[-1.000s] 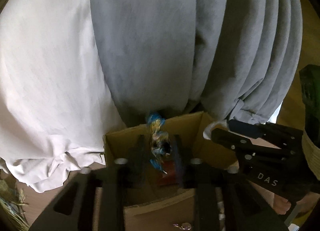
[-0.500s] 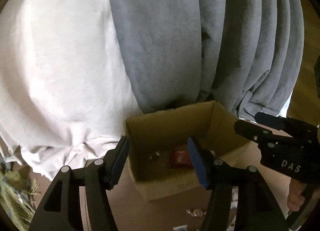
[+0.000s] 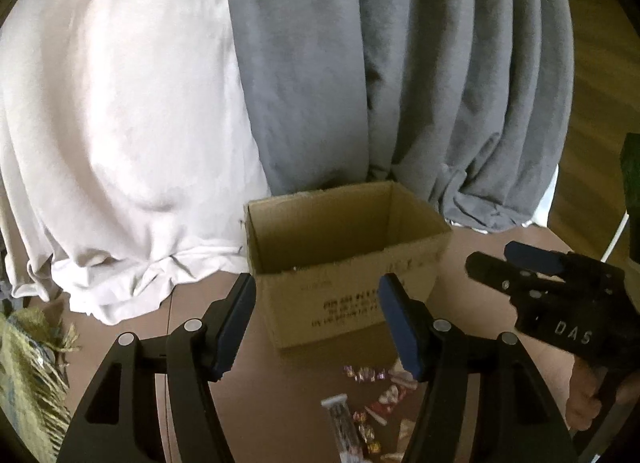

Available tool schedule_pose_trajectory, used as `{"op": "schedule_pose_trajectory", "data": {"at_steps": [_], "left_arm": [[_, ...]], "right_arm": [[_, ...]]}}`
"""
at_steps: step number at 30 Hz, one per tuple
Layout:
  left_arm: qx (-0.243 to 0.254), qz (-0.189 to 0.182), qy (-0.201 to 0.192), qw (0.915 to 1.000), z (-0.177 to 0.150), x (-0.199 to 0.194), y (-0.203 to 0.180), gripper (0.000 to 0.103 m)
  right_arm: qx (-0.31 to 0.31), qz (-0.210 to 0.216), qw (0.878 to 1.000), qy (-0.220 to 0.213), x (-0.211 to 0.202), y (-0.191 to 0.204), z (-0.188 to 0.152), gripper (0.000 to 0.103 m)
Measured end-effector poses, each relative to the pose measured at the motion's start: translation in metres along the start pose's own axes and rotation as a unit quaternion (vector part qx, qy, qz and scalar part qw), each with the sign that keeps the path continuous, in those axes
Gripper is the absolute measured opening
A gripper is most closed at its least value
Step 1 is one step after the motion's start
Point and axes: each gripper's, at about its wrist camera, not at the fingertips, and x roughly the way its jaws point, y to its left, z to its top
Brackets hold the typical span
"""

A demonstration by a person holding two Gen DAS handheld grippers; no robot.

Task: Organize snacks
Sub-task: 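Withdraw both tools from the box back toward the remaining snacks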

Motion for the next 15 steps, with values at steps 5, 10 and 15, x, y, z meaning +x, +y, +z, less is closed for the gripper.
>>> {"op": "schedule_pose_trajectory", "data": {"at_steps": [5, 10, 15], "left_arm": [[0.011, 0.002, 0.016, 0.9998, -0.029, -0.010, -0.006, 0.063], [0.014, 0.002, 0.038, 0.9992, -0.057, -0.010, -0.007, 0.063], [0.010, 0.002, 0.065, 0.9978, -0.083, -0.007, -0.007, 0.063]], "right_arm": [[0.018, -0.019, 1.000, 0.002, -0.015, -0.005, -0.025, 0.061], [0.023, -0.029, 0.999, 0.021, -0.019, -0.006, -0.050, 0.061], [0.015, -0.033, 0.998, 0.050, -0.016, -0.004, -0.078, 0.061]]}}
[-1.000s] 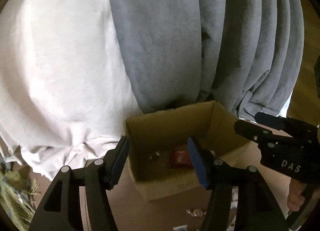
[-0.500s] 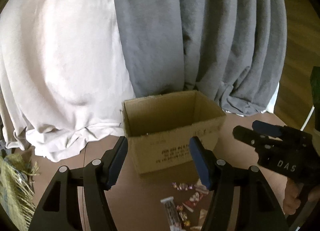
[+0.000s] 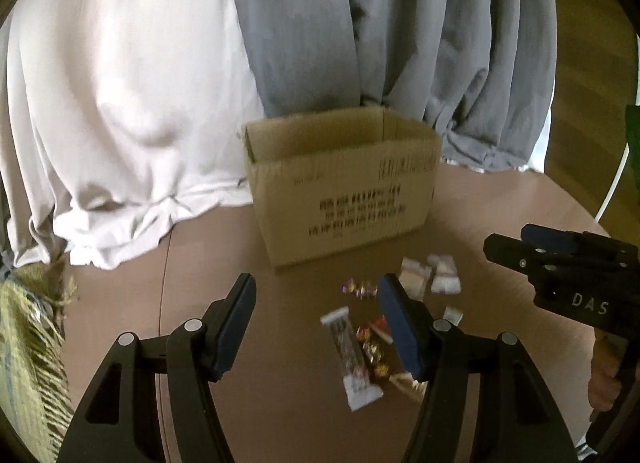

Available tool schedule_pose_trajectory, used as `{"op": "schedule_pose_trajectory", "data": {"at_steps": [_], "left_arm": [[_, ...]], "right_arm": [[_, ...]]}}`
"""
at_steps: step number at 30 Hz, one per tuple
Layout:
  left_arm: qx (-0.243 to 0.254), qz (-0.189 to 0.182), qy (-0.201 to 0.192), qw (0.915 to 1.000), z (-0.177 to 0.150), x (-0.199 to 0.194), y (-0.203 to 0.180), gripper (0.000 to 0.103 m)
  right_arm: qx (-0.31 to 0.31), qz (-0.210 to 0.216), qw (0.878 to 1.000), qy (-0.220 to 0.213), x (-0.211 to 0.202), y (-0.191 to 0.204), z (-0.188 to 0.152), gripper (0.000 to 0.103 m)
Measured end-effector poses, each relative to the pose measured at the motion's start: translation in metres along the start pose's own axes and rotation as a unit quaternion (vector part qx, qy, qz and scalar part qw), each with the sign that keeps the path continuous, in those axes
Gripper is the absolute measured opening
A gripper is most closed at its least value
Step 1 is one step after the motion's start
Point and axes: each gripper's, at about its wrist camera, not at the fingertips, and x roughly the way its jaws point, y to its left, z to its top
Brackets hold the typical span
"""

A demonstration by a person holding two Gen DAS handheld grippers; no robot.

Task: Organize snacks
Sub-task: 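Withdraw both tools from the box back toward the remaining snacks, then grasp the white-wrapped bar with the left tool while the right tool grasps the small white-gold packet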

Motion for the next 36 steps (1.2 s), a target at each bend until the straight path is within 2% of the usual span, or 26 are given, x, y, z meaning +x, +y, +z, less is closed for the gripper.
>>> {"op": "schedule_pose_trajectory", "data": {"at_steps": [11, 19, 22, 26, 28, 33, 36], "left_arm": [[-0.014, -0.016, 0.059, 0.9980, -0.034, 0.025, 0.004, 0.062], [-0.026, -0.040, 0.090, 0.9948, -0.046, 0.053, 0.002, 0.053], [-0.033, -0.053, 0.100, 0.9931, -0.048, 0.064, 0.002, 0.049], [-0.041, -0.070, 0.112, 0.9904, -0.051, 0.077, 0.001, 0.045], [-0.043, -0.071, 0.116, 0.9897, -0.052, 0.082, 0.000, 0.043], [-0.054, -0.080, 0.132, 0.9865, -0.054, 0.095, -0.002, 0.038], [-0.060, -0.083, 0.141, 0.9847, -0.056, 0.101, -0.001, 0.035]], "right_arm": [[-0.009, -0.015, 0.998, 0.057, 0.022, 0.001, -0.040, 0.061], [0.034, -0.007, 0.993, 0.109, 0.050, -0.012, -0.058, 0.060], [0.043, -0.003, 0.991, 0.125, 0.059, -0.014, -0.062, 0.052], [0.050, -0.001, 0.989, 0.138, 0.068, -0.015, -0.066, 0.050], [0.052, 0.002, 0.988, 0.142, 0.071, -0.015, -0.067, 0.045], [0.059, 0.000, 0.987, 0.147, 0.077, -0.018, -0.067, 0.045], [0.062, 0.000, 0.987, 0.149, 0.081, -0.020, -0.067, 0.040]]}}
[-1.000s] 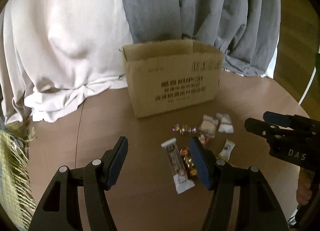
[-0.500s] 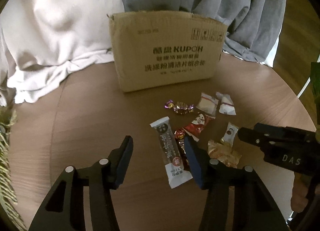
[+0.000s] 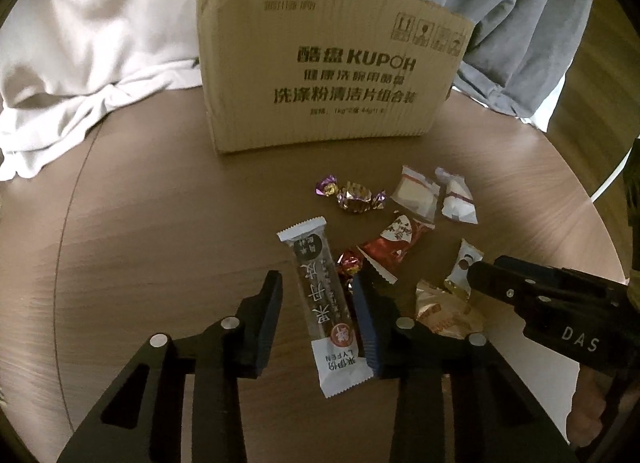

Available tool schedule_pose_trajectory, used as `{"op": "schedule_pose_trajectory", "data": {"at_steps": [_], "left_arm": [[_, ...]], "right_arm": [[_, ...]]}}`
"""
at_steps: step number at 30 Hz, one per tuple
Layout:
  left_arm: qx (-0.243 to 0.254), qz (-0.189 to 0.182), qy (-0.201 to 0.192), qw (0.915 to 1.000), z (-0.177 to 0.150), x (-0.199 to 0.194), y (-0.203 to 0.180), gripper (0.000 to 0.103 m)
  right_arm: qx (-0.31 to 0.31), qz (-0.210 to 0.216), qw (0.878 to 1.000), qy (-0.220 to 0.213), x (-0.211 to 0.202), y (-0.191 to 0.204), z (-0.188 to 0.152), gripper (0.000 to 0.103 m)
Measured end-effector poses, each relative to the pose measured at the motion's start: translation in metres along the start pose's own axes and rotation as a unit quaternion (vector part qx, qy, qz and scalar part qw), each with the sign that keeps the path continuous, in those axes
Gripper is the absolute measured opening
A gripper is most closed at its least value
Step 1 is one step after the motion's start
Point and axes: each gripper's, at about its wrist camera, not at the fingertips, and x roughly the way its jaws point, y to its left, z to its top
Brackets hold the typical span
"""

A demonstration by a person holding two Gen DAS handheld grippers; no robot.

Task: Organize snacks
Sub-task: 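Grasp the white-wrapped bar with the left tool while the right tool grasps the small white-gold packet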

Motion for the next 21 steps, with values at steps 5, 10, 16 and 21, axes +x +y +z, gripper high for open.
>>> {"op": "schedule_pose_trajectory", "data": {"at_steps": [5, 10, 16, 21], "left_arm": [[-0.005, -0.002, 0.008, 0.9999, 0.000, 0.007, 0.004, 0.032], [-0.010, -0.007, 0.015, 0.9998, 0.000, 0.011, 0.006, 0.032], [-0.015, -0.010, 0.019, 0.9997, 0.002, 0.016, 0.006, 0.031], [-0.018, -0.011, 0.021, 0.9996, 0.004, 0.018, 0.004, 0.029]], "right_arm": [[-0.005, -0.009, 1.000, 0.003, 0.008, 0.002, 0.002, 0.040], [-0.013, -0.008, 1.000, 0.006, 0.012, 0.007, 0.004, 0.040], [-0.025, -0.003, 1.000, 0.010, 0.021, 0.016, 0.007, 0.034], [-0.039, -0.012, 0.999, 0.015, 0.028, 0.019, 0.007, 0.033]]}}
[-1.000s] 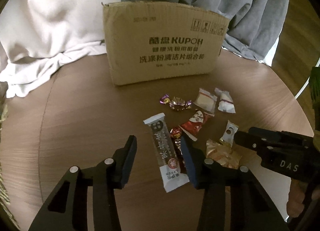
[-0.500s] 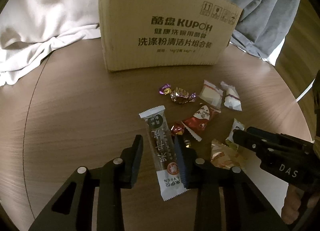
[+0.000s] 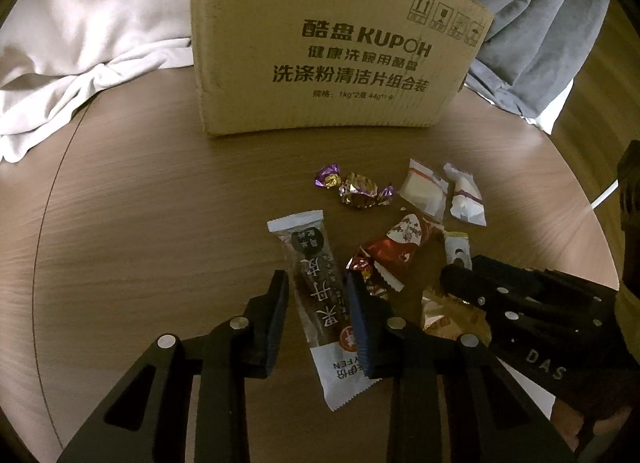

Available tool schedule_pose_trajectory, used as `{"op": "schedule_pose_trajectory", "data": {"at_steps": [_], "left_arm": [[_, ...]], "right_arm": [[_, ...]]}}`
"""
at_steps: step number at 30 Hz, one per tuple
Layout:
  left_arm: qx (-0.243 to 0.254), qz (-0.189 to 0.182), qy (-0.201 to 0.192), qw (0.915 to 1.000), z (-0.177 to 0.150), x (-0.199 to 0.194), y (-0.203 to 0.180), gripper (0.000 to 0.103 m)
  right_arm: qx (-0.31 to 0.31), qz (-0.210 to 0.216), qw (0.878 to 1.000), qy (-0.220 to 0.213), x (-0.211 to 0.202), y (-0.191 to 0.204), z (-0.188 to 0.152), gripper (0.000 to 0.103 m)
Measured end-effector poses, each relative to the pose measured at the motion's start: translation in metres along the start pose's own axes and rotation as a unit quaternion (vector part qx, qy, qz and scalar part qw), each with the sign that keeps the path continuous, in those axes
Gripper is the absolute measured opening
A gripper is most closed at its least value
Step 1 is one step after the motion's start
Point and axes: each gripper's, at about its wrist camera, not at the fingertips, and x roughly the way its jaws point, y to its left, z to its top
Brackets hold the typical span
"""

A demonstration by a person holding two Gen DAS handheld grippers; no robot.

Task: Organize snacks
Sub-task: 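Grasp the white-wrapped bar with the left tool while the right tool grasps the small white-gold packet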

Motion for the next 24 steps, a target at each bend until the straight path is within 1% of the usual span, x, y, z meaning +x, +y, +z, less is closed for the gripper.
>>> {"op": "schedule_pose_trajectory", "data": {"at_steps": [1, 3, 5, 8, 9, 16, 24], "left_arm": [[0.001, 0.001, 0.000, 1.0000, 0.001, 0.000, -0.001, 0.029], [0.001, 0.002, 0.001, 1.0000, 0.001, 0.002, -0.001, 0.029], [0.002, 0.003, 0.002, 1.0000, 0.002, 0.003, -0.002, 0.027], [0.009, 0.006, 0.002, 0.9999, 0.002, 0.003, -0.003, 0.025], [0.013, 0.009, 0.001, 0.9999, 0.002, 0.003, -0.004, 0.024], [0.016, 0.014, -0.008, 0.9997, 0.000, 0.000, -0.006, 0.022], [0.012, 0.026, -0.030, 0.9991, 0.000, -0.021, -0.006, 0.021]], "right_arm": [[-0.003, -0.004, 1.000, -0.003, 0.001, 0.001, 0.001, 0.029], [-0.010, -0.009, 1.000, -0.004, 0.003, 0.003, 0.002, 0.027], [-0.017, -0.019, 1.000, -0.006, 0.005, 0.005, 0.004, 0.024], [-0.020, -0.018, 1.000, -0.007, 0.005, 0.004, 0.005, 0.022], [-0.021, -0.018, 1.000, -0.007, 0.005, 0.003, 0.005, 0.021], [-0.023, -0.012, 1.000, -0.010, -0.001, 0.000, 0.002, 0.020], [-0.026, -0.004, 0.999, -0.031, -0.018, 0.001, 0.000, 0.020]]}}
